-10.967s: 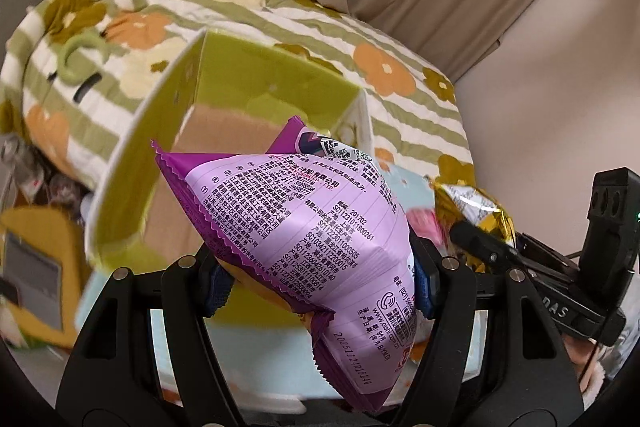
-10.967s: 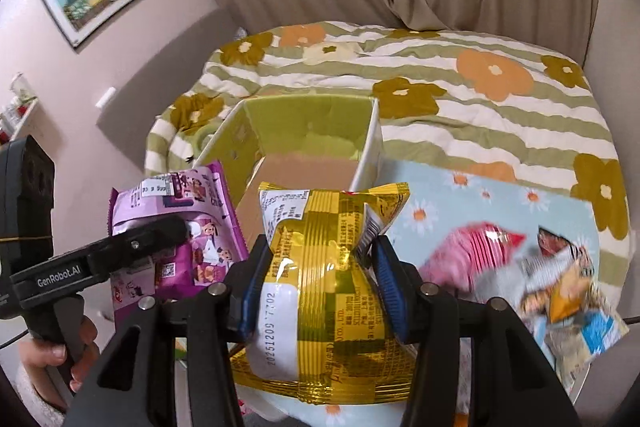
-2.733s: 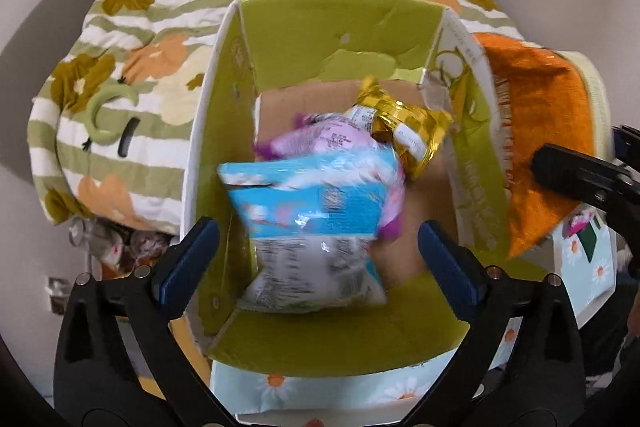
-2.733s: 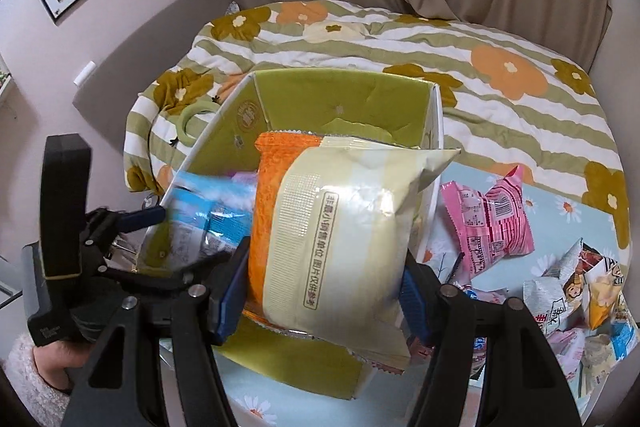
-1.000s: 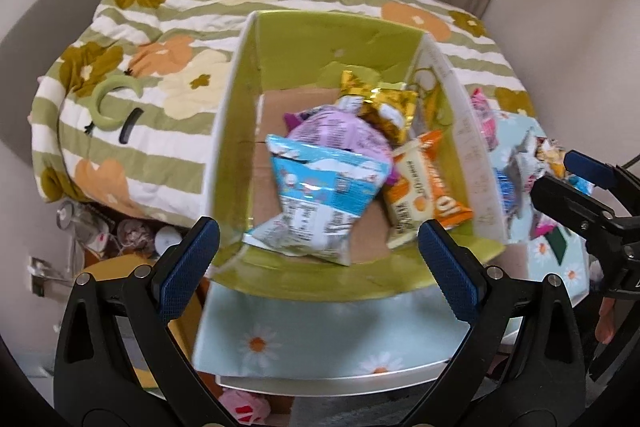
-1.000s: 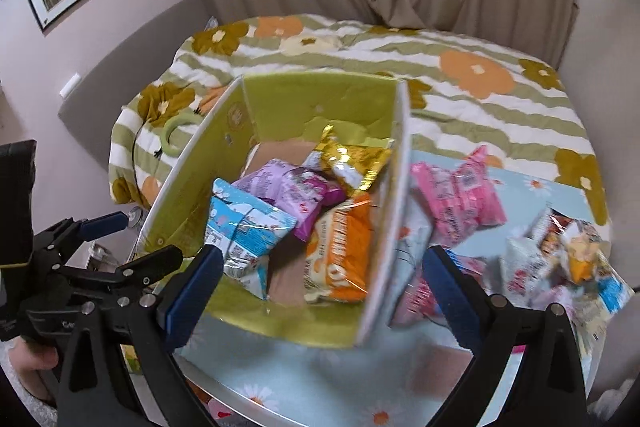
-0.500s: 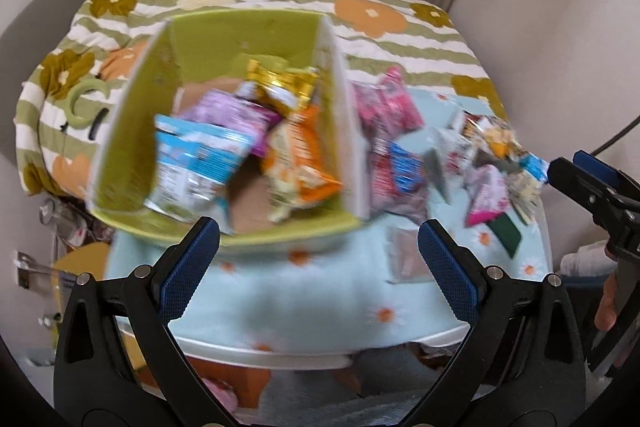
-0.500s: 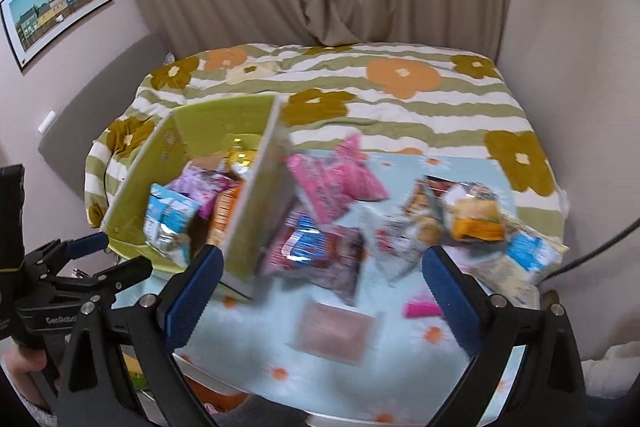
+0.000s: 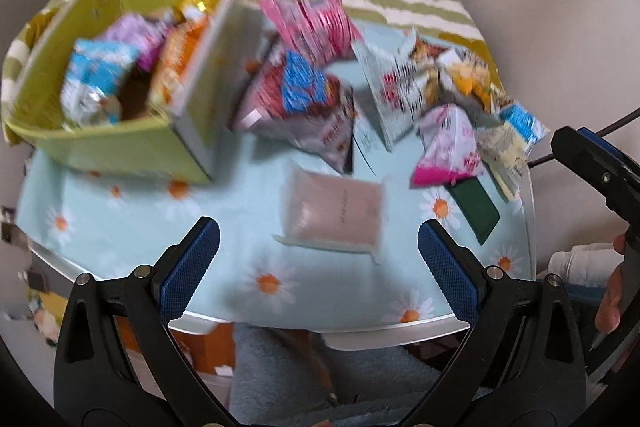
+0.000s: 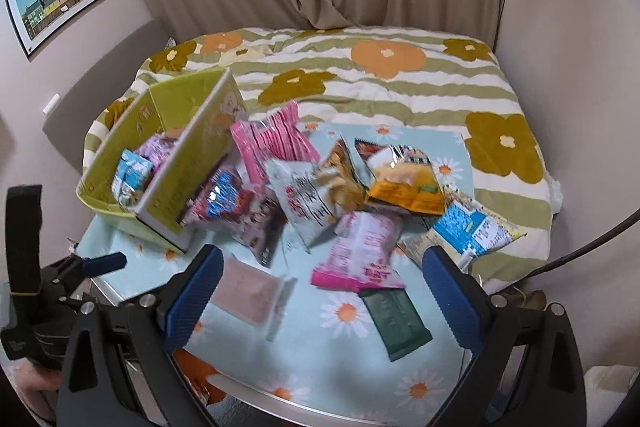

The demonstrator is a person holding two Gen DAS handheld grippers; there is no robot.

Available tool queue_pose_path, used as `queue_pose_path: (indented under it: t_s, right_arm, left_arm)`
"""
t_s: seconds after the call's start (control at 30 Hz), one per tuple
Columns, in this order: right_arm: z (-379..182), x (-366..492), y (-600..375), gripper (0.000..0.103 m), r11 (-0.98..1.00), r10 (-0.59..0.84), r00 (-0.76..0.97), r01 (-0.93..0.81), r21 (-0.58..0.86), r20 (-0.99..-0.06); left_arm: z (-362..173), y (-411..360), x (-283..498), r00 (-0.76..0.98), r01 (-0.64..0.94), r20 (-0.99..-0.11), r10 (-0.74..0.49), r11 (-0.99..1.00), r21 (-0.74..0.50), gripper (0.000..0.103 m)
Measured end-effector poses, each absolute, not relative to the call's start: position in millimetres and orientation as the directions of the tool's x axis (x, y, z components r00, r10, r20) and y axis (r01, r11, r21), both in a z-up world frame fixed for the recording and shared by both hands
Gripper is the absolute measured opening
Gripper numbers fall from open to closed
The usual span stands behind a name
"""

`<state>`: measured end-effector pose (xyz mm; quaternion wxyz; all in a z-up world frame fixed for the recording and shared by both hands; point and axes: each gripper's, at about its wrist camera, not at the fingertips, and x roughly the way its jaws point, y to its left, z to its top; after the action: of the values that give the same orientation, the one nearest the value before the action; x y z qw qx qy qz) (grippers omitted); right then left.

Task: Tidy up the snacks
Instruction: 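Withdraw both tools from the box toward the remaining snacks, then close the left tool on the pale pink flat packet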

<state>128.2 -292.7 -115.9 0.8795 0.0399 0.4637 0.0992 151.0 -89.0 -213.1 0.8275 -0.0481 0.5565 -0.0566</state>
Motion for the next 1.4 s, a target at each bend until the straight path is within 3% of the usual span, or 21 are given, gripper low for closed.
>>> queue_pose_path:
  t_s: [0.33,0.67,0.73,1.23,1.4]
  right_arm:
    - [-186,145,-312,0.099,0.967,0.253,0.474,-0.110,0.228,-0.843]
    - [-218,161,-311,0.099,0.961,0.273,0.444,-0.095,0.258,-0.854]
    - [-221,164,-311,0.099,0.961,0.276,0.441,-0.098,0.260,-0.854]
    - [-251,196,-298,0.098,0.965,0.261,0.407,-0.082,0.250,-0.875]
    - [-258,203,-297,0.094,0.965,0.259,0.397,-0.070,0.252,-0.880]
  left_arm:
    - [-270,-141,141,0.441,0.052,-0.898,-0.010,0.999,0.015,0.099]
    - [-300,-153,161,0.479,0.018,-0.873,0.094,0.993,0.117,0.099]
    - [-303,-150,166,0.476,0.015,-0.876,0.083,0.995,0.103,0.103]
    - [-336,-132,193,0.369,-0.002,-0.929,0.002,1.000,0.002,0.103]
    - [-339,-119,193,0.358,0.002,-0.934,-0.007,1.000,-0.007,0.095]
